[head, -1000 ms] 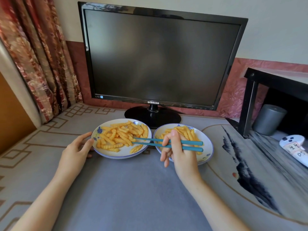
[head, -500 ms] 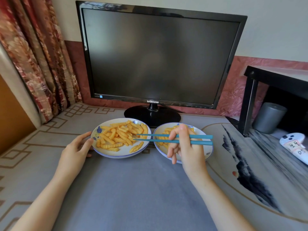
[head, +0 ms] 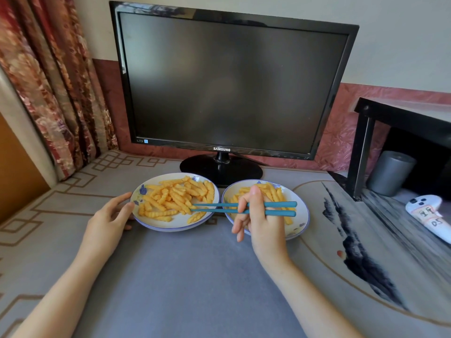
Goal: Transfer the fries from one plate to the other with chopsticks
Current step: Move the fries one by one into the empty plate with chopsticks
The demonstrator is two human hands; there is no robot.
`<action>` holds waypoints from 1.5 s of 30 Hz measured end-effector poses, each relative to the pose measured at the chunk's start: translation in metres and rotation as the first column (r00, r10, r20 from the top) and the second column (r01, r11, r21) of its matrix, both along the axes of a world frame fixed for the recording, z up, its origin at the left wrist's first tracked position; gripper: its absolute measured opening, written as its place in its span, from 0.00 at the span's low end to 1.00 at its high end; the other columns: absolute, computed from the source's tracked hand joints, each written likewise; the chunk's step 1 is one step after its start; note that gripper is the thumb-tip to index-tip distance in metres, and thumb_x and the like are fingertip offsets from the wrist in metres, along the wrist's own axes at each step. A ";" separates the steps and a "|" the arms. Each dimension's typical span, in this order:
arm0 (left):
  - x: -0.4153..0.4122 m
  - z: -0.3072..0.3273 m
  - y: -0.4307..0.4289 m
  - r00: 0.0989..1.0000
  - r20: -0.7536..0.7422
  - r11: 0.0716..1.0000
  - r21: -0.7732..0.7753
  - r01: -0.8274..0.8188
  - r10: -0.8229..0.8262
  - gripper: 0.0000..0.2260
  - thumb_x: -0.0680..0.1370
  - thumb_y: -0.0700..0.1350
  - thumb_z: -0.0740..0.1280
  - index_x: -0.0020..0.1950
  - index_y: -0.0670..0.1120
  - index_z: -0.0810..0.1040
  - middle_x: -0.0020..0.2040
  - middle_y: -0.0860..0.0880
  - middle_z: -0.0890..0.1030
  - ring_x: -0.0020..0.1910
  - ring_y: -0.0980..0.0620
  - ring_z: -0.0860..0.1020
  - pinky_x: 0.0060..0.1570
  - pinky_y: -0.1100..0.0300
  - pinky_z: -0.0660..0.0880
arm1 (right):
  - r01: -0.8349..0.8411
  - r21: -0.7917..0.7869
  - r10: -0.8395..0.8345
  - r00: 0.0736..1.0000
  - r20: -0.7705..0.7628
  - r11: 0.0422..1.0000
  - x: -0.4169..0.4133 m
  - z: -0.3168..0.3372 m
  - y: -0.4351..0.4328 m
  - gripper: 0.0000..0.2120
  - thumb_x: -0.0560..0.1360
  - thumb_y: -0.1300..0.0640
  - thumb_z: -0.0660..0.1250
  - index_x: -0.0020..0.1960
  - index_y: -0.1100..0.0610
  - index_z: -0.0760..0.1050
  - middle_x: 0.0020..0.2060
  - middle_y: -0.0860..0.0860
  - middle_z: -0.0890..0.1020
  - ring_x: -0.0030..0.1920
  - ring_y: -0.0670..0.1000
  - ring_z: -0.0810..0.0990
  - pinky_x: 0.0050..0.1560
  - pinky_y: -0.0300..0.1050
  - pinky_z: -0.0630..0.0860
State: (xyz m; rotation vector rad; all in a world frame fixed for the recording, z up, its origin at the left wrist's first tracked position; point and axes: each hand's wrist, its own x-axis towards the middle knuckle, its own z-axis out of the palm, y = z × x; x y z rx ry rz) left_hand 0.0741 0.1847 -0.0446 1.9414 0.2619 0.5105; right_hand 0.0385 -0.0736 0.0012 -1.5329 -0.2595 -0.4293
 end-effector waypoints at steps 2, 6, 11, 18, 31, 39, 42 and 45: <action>0.001 -0.001 0.001 1.000 -0.001 1.000 -0.003 -0.002 0.002 0.13 0.80 0.43 0.61 0.64 0.47 0.76 0.47 0.47 0.82 0.36 0.52 0.78 0.31 0.80 0.69 | 0.015 0.010 -0.015 1.000 -0.008 1.000 -0.001 0.002 -0.001 0.21 0.78 0.47 0.53 0.32 0.57 0.70 0.23 0.56 0.72 0.20 0.49 0.72 0.20 0.39 0.66; 0.001 -0.001 0.001 1.000 0.002 1.000 -0.008 0.002 -0.002 0.13 0.80 0.43 0.61 0.64 0.48 0.76 0.47 0.46 0.82 0.36 0.52 0.78 0.31 0.80 0.69 | 0.056 0.034 -0.056 0.998 -0.020 0.998 -0.001 0.007 -0.012 0.22 0.81 0.50 0.52 0.32 0.58 0.69 0.23 0.57 0.73 0.19 0.51 0.70 0.20 0.38 0.66; 0.000 0.000 0.000 1.000 0.010 1.000 -0.015 0.003 -0.002 0.13 0.80 0.43 0.61 0.64 0.48 0.76 0.47 0.47 0.82 0.36 0.54 0.78 0.31 0.80 0.69 | 0.115 0.051 -0.111 0.991 -0.068 0.992 -0.002 0.021 -0.028 0.23 0.83 0.53 0.52 0.32 0.60 0.69 0.18 0.59 0.71 0.16 0.51 0.67 0.19 0.34 0.64; 0.001 -0.002 0.001 1.000 0.016 0.999 -0.036 0.023 -0.023 0.13 0.80 0.42 0.61 0.64 0.48 0.76 0.46 0.48 0.82 0.38 0.55 0.78 0.30 0.78 0.71 | 0.062 0.047 -0.057 0.994 -0.096 0.997 0.001 0.022 -0.027 0.21 0.82 0.54 0.54 0.33 0.60 0.71 0.18 0.58 0.70 0.16 0.51 0.65 0.19 0.37 0.63; 0.002 -0.003 0.001 1.000 0.018 1.000 -0.018 0.021 -0.020 0.14 0.80 0.42 0.61 0.65 0.46 0.75 0.47 0.47 0.82 0.38 0.55 0.78 0.30 0.78 0.71 | 0.036 -0.005 -0.036 0.998 -0.058 0.999 0.004 0.015 -0.012 0.23 0.81 0.48 0.56 0.33 0.60 0.70 0.20 0.59 0.72 0.17 0.50 0.70 0.18 0.37 0.65; 0.001 -0.002 0.000 1.000 0.017 1.000 -0.015 0.012 -0.012 0.13 0.80 0.42 0.61 0.65 0.46 0.75 0.48 0.46 0.82 0.37 0.54 0.77 0.30 0.79 0.70 | 0.059 -0.073 -0.056 0.997 0.046 0.996 -0.006 0.020 -0.017 0.22 0.75 0.39 0.54 0.29 0.50 0.71 0.19 0.57 0.72 0.19 0.52 0.68 0.23 0.40 0.67; 0.001 -0.001 0.000 1.000 0.015 1.000 -0.017 0.013 -0.013 0.14 0.80 0.42 0.61 0.65 0.46 0.75 0.48 0.47 0.82 0.38 0.55 0.78 0.30 0.78 0.70 | 0.074 -0.083 -0.069 0.996 0.054 0.994 -0.009 0.023 -0.020 0.22 0.76 0.39 0.54 0.30 0.49 0.71 0.19 0.56 0.72 0.19 0.52 0.68 0.23 0.39 0.67; 0.000 -0.001 0.000 1.000 0.014 1.000 -0.011 0.010 -0.010 0.14 0.80 0.42 0.60 0.65 0.46 0.75 0.47 0.46 0.82 0.37 0.55 0.77 0.30 0.79 0.70 | 0.141 -0.009 -0.140 0.987 0.074 0.990 -0.011 0.027 -0.031 0.23 0.81 0.47 0.55 0.30 0.54 0.70 0.19 0.58 0.71 0.19 0.54 0.67 0.21 0.38 0.65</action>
